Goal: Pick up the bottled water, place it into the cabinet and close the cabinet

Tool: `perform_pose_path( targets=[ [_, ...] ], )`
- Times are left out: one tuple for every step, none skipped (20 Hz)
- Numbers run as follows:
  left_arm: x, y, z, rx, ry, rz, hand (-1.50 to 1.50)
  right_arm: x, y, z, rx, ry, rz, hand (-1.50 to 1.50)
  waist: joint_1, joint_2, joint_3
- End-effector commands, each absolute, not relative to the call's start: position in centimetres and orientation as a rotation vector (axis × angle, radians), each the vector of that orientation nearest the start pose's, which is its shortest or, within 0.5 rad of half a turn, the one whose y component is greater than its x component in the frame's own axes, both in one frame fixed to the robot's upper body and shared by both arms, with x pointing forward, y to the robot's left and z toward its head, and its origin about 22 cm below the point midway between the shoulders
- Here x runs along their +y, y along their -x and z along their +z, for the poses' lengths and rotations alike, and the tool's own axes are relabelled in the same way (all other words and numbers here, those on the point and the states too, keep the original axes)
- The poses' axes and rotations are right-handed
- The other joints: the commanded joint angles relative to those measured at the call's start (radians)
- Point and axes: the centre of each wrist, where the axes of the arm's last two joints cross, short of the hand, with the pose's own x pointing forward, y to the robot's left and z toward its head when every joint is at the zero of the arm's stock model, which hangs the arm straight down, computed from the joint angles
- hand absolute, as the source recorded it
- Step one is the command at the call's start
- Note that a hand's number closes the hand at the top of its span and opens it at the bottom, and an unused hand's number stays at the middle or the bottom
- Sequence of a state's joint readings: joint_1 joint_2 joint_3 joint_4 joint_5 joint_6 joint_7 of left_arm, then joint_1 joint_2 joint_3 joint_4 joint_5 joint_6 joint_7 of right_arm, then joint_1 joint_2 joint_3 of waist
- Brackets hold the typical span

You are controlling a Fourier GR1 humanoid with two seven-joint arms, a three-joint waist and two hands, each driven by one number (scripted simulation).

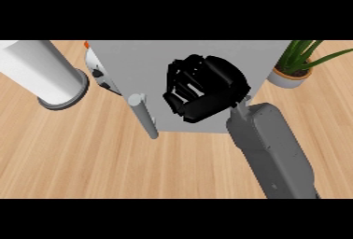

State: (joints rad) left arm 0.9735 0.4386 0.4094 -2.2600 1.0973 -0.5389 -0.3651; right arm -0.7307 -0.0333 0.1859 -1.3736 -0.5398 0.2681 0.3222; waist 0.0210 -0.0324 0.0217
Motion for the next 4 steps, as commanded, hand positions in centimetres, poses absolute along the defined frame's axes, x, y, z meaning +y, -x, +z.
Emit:
perform_pose_path(
  targets=[
    [37.5,-2.2,12.0,-1.978,0.375,0.247,-1.5,-8.4,-38.4,17.3,-1.523,-0.82,0.461,1.5,0.025,0.042,-0.022],
    [36.7,-2.3,12.4,-1.993,0.386,0.242,-1.5,-7.4,-37.7,17.1,-1.533,-0.816,0.466,1.5,0.026,0.04,-0.022],
    [37.6,-2.7,11.9,-1.988,0.374,0.229,-1.5,-7.6,-38.2,17.6,-1.516,-0.818,0.473,1.5,0.022,0.042,-0.022],
    [37.4,-2.2,13.0,-1.974,0.367,0.207,-1.5,-7.5,-38.2,17.4,-1.52,-0.816,0.463,1.5,0.035,0.042,-0.022]
  ],
)
